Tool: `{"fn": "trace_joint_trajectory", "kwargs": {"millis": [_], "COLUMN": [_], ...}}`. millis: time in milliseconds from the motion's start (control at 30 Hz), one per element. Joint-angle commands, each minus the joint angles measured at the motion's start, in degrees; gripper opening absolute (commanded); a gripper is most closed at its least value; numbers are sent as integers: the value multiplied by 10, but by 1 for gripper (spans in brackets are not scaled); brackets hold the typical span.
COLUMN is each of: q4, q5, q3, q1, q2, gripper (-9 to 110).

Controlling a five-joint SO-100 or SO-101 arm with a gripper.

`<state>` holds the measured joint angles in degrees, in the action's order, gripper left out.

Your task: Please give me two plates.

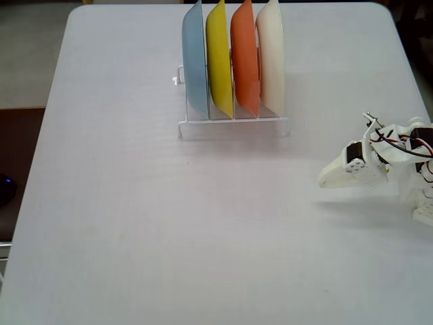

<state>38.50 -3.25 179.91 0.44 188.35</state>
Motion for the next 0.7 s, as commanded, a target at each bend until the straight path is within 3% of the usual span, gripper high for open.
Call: {"fn": "trace_joint_trajectory", "kwargs": {"millis": [0, 433, 667], "q4": [1, 1, -68], "q5": [2, -5, -5], "q3": [-3, -3, -44], "q1": [-2, -2, 23], "q2": [14, 14, 14], "gripper": [0, 0, 0]}}
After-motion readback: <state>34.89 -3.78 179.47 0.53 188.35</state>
